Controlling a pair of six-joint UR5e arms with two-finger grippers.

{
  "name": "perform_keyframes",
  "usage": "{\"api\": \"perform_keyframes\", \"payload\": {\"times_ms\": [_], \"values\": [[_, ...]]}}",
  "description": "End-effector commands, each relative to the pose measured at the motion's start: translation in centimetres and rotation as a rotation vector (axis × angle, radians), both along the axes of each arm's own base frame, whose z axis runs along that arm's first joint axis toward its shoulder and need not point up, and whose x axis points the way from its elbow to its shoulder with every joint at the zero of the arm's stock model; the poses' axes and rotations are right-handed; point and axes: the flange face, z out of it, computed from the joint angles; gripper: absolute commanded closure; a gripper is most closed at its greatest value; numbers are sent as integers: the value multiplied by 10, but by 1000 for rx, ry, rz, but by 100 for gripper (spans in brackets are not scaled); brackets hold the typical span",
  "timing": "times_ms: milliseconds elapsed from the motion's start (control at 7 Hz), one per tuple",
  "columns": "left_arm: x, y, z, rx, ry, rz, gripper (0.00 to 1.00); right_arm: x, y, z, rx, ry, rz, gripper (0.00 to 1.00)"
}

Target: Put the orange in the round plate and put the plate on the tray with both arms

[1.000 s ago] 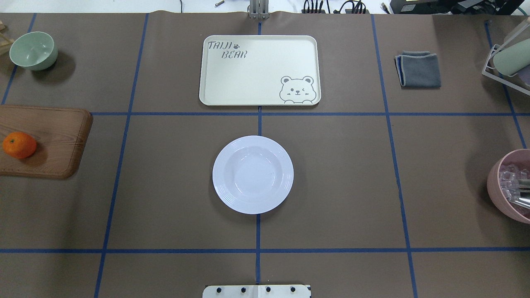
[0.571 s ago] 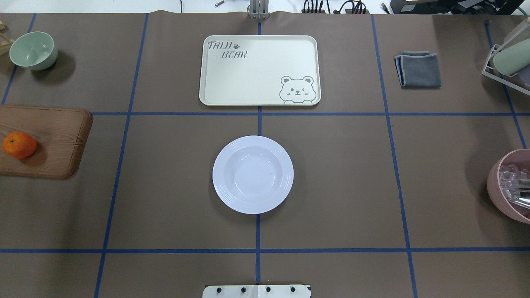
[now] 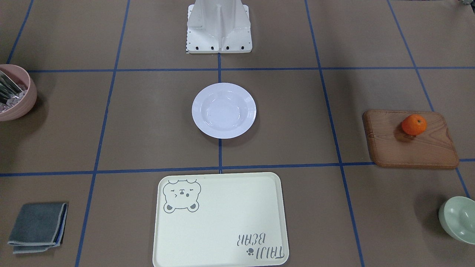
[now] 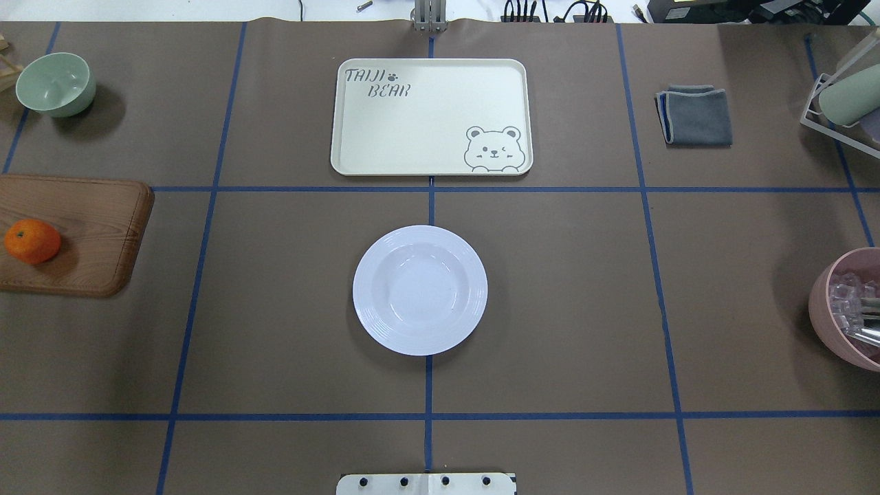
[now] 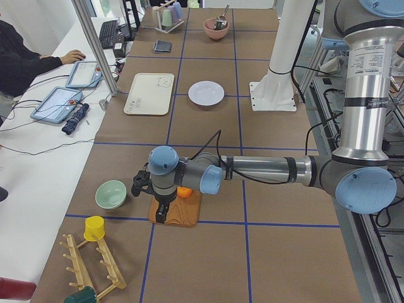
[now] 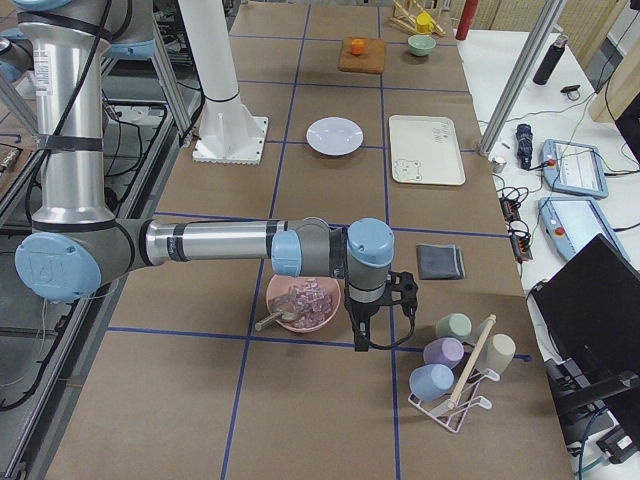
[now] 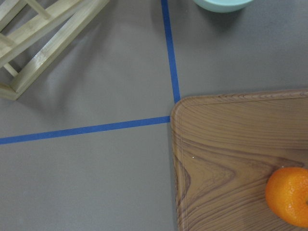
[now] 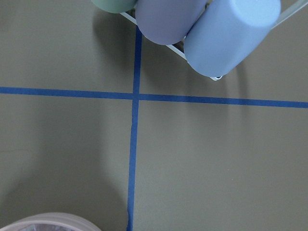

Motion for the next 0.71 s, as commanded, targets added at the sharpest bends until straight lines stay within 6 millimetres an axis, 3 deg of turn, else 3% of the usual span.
{"api": "perform_keyframes", "payload": {"times_ms": [0,143,286,429,571], "values": [[57,-25,-45,16,28,32,1,-1,-2,-9,20,-11,-2,0],[79,-44,-69,-15,53,-2,1,-1,0,1,-3,-7,2,0],[114,-45,-78,-72,63,-16,1,-2,0,7,-14,-8,1,0],[148,-37,-74,-142,60,-26,1,-4,-1,10,-22,-7,0,0],[158,-34,-72,-179,61,-42,1,-4,-1,10,-23,-8,1,0]]}}
